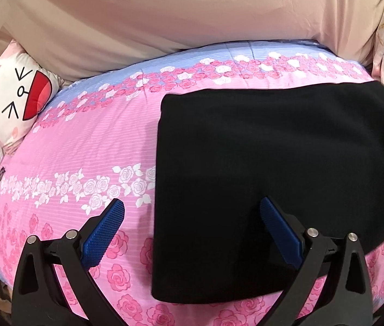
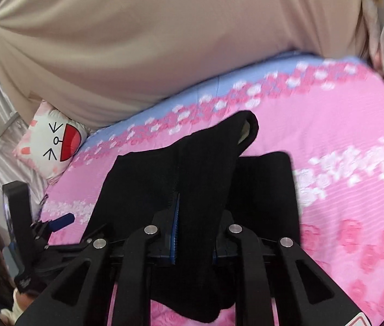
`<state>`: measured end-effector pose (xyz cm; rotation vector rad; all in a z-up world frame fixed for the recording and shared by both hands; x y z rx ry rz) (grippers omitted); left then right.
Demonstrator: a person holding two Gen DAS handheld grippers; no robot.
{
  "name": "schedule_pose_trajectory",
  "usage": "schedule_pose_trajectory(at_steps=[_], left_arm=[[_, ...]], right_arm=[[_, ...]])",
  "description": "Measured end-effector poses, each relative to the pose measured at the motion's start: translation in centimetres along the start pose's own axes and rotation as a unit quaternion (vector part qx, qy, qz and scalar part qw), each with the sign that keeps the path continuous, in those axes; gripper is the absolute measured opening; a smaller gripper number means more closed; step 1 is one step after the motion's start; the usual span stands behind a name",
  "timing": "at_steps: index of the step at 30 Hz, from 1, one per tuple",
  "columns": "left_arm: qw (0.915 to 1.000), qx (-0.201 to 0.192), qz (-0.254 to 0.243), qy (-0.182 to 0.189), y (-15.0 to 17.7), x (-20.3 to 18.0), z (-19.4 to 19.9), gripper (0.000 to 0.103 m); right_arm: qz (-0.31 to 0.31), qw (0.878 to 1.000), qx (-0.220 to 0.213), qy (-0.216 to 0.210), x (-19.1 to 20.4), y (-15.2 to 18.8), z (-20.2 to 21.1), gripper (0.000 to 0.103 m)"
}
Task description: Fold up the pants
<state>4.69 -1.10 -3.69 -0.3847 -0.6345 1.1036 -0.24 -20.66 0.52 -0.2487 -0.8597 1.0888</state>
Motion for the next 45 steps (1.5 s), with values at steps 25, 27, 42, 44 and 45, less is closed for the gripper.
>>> schedule_pose_trajectory(at_steps=[25, 27, 42, 44, 45], left_arm=[[0.9997, 0.01, -0.021, 0.008, -0.4, -2.0, -1.4, 0.098], [0.9997, 0.012, -0.02, 0.01, -0.4, -1.9, -1.6, 0.098], [0.9991, 0.015, -0.009, 0.039, -0.2, -1.2, -1.6, 0.098], [0.9991, 0.01, -0.002, 0.04, 0.0, -0.8, -1.1, 0.098], [0.9992, 0.004, 0.001, 0.04, 0.1, -0.5, -0.5, 0.098]], right_arm=[[-0.014, 0.995, 0.095, 0.033, -0.8, -5.9, -9.8, 0.0], [-0.006, 0.997, 0.063, 0.033, 0.2, -5.5, -7.5, 0.003], [0.024, 0.999, 0.031, 0.037, 0.0, 1.6, 0.1, 0.01], [0.036, 0.995, 0.044, 0.086, -1.6, 2.7, -1.2, 0.0], [0.024, 0.995, 0.046, 0.081, -2.3, 2.9, -1.2, 0.0]])
Point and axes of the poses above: each gripper's, at about its wrist camera, not at the fingertips, and z roughly against the way its jaws point, x to its left, y to its underside, the point moved 4 cm from there along -z, roughly the way its jaws point, and after that the axes turned 12 degrees about -z, right-handed, at the moved point
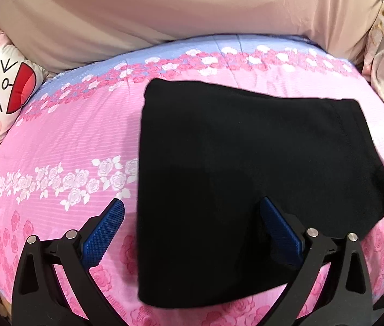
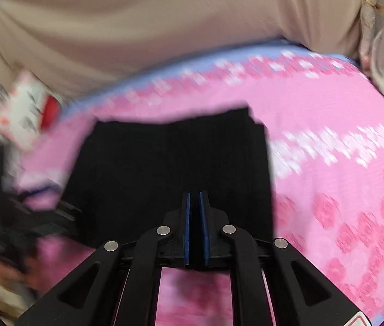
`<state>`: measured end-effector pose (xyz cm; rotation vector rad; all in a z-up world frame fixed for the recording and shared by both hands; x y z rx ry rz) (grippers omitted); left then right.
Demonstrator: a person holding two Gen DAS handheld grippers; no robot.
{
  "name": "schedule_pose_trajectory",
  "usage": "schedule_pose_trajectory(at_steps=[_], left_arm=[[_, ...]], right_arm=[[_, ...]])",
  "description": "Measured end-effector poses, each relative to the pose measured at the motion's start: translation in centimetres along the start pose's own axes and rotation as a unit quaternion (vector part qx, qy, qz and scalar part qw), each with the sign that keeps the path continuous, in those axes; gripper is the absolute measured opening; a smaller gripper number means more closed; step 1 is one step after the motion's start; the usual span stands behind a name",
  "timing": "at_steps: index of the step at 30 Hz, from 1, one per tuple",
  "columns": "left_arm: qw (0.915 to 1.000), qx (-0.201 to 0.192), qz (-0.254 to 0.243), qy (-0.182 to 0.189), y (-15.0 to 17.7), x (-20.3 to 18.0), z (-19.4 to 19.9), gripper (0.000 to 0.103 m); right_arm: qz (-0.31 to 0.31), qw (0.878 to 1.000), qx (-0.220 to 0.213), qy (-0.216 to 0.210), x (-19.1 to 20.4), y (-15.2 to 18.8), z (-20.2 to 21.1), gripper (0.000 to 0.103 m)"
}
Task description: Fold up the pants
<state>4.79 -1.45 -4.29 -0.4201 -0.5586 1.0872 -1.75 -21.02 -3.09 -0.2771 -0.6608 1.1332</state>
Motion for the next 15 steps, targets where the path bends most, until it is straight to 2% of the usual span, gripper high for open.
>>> schedule_pose_trajectory(at_steps=[2, 4, 5, 6, 7, 10, 12, 15], left_arm=[[0.9999, -0.013, 0.003, -0.001, 0.2, 0.7, 1.2, 0.098], [0.9996, -0.028, 0.007, -0.003, 0.8, 1.8, 2.5, 0.098], [0.9995, -0.029, 0.009, -0.004, 1.1, 2.3, 2.9, 0.098], [0.9995, -0.025, 0.015, -0.006, 1.6, 3.1, 3.1, 0.098], [0.9995, -0.023, 0.018, -0.007, 1.9, 3.4, 3.1, 0.098], [0.9989, -0.001, 0.044, -0.015, 3.3, 5.0, 2.5, 0.098], [0.9979, 0.007, 0.065, -0.003, 4.2, 5.4, 2.5, 0.098], [0.9979, 0.011, 0.064, 0.0, 4.6, 4.8, 3.1, 0.098]], right_arm=[[-0.056, 0.997, 0.001, -0.054, -1.6, 0.4, 1.6, 0.001], [-0.062, 0.997, -0.024, -0.05, -2.3, 0.5, 3.4, 0.009], [-0.055, 0.997, -0.037, -0.037, -2.6, 0.6, 4.1, 0.017], [-0.054, 0.997, -0.041, -0.026, -3.1, 0.7, 4.3, 0.033], [-0.061, 0.997, -0.043, -0.014, -3.9, 0.9, 4.5, 0.039], [-0.096, 0.994, -0.042, -0.02, -5.9, 1.7, 5.0, 0.042], [-0.116, 0.992, -0.043, -0.021, -6.8, 2.2, 5.1, 0.042], [-0.12, 0.992, -0.042, -0.011, -7.3, 2.8, 5.0, 0.042]])
Point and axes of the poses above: each gripper's, at about its wrist camera, not at the fingertips, and z roughly against the way its jaws point, x to its left, y to its underside, the point moved 4 cm from there along -z, roughly the way its jaws point, and after that the axes turned 12 degrees about -z, right-handed, at the moved point
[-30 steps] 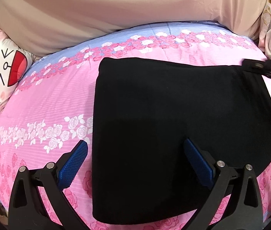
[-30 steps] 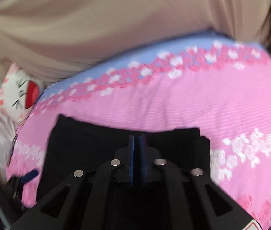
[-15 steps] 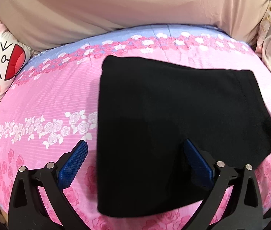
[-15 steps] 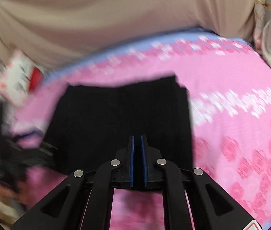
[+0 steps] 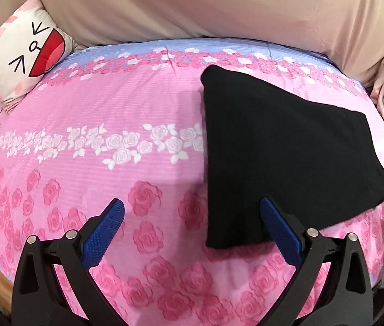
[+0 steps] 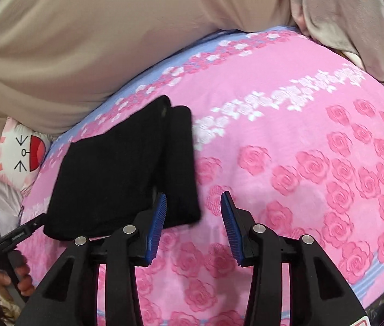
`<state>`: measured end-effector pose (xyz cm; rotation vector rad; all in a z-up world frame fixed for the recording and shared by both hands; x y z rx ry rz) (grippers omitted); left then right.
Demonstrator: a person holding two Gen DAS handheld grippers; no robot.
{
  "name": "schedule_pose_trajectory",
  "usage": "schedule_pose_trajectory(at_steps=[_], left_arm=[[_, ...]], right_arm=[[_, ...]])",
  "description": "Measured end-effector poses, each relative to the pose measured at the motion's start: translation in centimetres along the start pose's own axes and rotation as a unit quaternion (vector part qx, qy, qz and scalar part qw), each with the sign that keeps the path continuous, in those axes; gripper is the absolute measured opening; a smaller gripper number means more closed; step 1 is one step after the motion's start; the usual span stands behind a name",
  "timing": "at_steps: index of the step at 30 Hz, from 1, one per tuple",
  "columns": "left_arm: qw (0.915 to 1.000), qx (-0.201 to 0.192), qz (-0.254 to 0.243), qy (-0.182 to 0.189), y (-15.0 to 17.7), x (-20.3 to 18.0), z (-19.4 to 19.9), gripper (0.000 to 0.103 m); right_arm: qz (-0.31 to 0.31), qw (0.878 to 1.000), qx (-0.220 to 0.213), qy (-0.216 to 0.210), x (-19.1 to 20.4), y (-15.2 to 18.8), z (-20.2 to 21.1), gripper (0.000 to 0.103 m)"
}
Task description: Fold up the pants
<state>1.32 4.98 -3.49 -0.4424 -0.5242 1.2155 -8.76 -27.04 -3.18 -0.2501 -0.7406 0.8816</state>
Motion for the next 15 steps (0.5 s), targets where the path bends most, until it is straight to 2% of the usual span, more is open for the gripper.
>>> schedule_pose_trajectory(at_steps=[3, 4, 6, 7, 11, 13, 14, 15], left_arm=[[0.9994, -0.007, -0.026, -0.022, -0.1, -1.5, 0.9, 0.098], [0.9991, -0.011, -0.032, -0.027, -0.2, -2.0, 1.2, 0.098], [0.9985, -0.017, -0.042, -0.031, -0.3, -2.7, 1.7, 0.098], [0.9982, -0.018, -0.046, -0.035, -0.3, -3.0, 1.9, 0.098], [0.997, -0.018, -0.06, -0.045, -0.4, -3.9, 2.4, 0.098], [0.9967, -0.017, -0.063, -0.047, -0.3, -4.3, 2.5, 0.098], [0.9967, -0.016, -0.063, -0.048, -0.2, -4.4, 2.5, 0.098], [0.9966, -0.014, -0.064, -0.049, -0.2, -4.6, 2.5, 0.098]], right_arm=[[0.009, 1.0, -0.002, -0.006, 0.3, 0.0, 0.1, 0.042], [0.013, 1.0, -0.004, -0.009, 0.5, 0.1, 0.3, 0.044], [0.024, 1.0, -0.013, -0.009, 1.2, 0.4, 0.7, 0.056], [0.031, 0.999, -0.019, -0.01, 1.6, 0.5, 1.0, 0.057], [0.039, 0.998, -0.03, -0.039, 3.3, 1.2, 1.9, 0.057], [0.051, 0.996, -0.041, -0.063, 4.7, 1.7, 2.4, 0.04], [0.065, 0.994, -0.033, -0.077, 5.8, 2.2, 2.2, 0.017], [0.078, 0.993, -0.025, -0.082, 6.6, 2.6, 1.8, 0.011]])
Point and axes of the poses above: each gripper's, at about its wrist camera, not at the fingertips, and z roughly against the way its jaws point, x to its left, y to its underside, the point moved 4 cm from there along -z, roughly the way its jaws point, and after that the axes turned 12 degrees about -z, right-handed, at the moved point
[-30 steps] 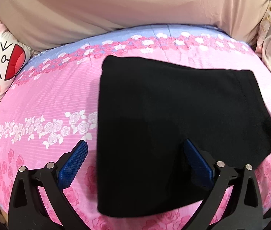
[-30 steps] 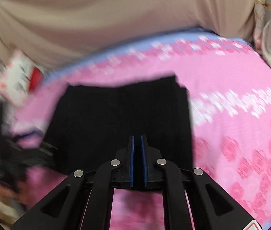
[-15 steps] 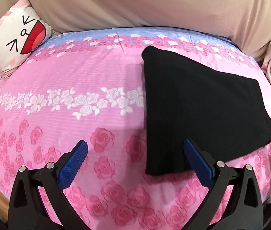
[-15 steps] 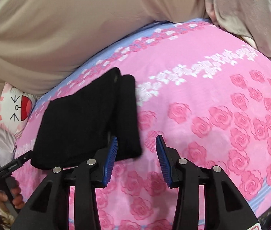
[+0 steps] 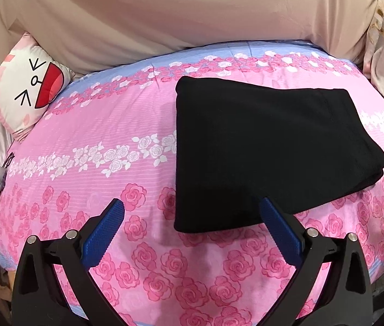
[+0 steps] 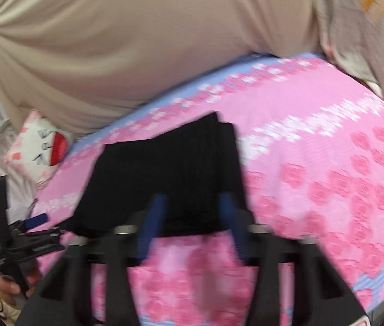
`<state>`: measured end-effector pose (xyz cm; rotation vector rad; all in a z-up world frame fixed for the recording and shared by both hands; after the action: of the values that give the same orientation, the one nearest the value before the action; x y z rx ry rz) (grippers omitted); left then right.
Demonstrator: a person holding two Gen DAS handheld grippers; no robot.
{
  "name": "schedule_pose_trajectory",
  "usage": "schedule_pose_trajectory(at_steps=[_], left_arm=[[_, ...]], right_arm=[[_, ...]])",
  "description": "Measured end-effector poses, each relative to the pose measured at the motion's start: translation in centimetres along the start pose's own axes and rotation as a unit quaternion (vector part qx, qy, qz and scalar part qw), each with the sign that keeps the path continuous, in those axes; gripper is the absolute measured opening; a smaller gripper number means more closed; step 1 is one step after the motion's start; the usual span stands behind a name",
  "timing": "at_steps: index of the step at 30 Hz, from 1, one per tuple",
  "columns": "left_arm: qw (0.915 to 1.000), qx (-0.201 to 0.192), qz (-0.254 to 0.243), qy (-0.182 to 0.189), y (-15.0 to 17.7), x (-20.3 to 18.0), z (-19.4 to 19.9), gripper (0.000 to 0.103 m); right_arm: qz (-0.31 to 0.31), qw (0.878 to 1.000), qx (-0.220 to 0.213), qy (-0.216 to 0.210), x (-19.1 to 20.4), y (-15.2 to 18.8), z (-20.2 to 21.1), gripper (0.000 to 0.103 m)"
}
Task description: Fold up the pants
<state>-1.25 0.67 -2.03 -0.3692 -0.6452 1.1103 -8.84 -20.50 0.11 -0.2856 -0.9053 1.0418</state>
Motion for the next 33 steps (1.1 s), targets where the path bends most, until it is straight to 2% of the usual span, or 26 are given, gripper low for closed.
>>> schedule_pose_trajectory(at_steps=[4, 6, 7, 8, 12, 14, 17, 21, 24, 33], left_arm=[[1.0, 0.009, 0.001, 0.002, 0.1, -0.2, -0.3, 0.098], [0.9999, 0.012, 0.007, 0.003, 0.1, 0.0, -0.5, 0.098], [0.9998, 0.014, 0.01, 0.005, 0.1, 0.1, -0.7, 0.098], [0.9997, 0.02, 0.014, 0.005, 0.2, 0.3, -1.0, 0.098], [0.9992, 0.035, 0.017, 0.005, 0.6, 0.7, -2.0, 0.098], [0.9993, 0.031, 0.019, 0.01, 0.6, 1.0, -2.1, 0.098], [0.9995, 0.02, 0.017, 0.016, 0.4, 1.0, -2.1, 0.098], [0.9999, 0.008, -0.007, 0.006, -0.4, 0.3, -1.8, 0.098], [0.9998, 0.002, -0.018, 0.007, -1.3, -0.3, -1.6, 0.098], [0.9995, 0.007, -0.03, 0.004, -1.9, -2.0, -1.4, 0.098]], right_arm=[[0.018, 1.0, 0.024, -0.005, 1.7, 0.4, -2.1, 0.011], [0.016, 0.999, 0.023, 0.016, 1.2, 0.1, -3.2, 0.013], [0.016, 0.999, 0.027, 0.042, 0.4, 0.0, -3.9, 0.013], [0.012, 0.998, 0.033, 0.051, -0.3, 0.1, -4.3, 0.008], [-0.011, 0.999, 0.041, 0.026, -1.6, 1.0, -4.7, 0.007], [-0.016, 0.999, 0.042, 0.028, -1.4, 0.9, -4.7, 0.007], [-0.015, 0.999, 0.04, 0.024, -0.7, 0.5, -4.2, 0.013], [-0.035, 0.999, 0.022, 0.004, -0.6, 0.0, -2.9, 0.016], [-0.038, 0.999, 0.014, 0.009, -1.0, -0.3, -2.4, 0.016], [-0.027, 1.0, 0.01, -0.012, -0.5, -1.0, -1.7, 0.018]])
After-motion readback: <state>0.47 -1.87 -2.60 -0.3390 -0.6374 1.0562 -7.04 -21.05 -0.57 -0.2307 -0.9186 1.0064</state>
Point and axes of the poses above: each gripper's, at about its wrist camera, not at the fingertips, and z roughly against the way its jaws point, x to its left, y to its underside, the point moved 4 cm from there along -z, roughly the way its jaws point, and after that the axes turned 12 degrees about -z, right-handed, at the moved point
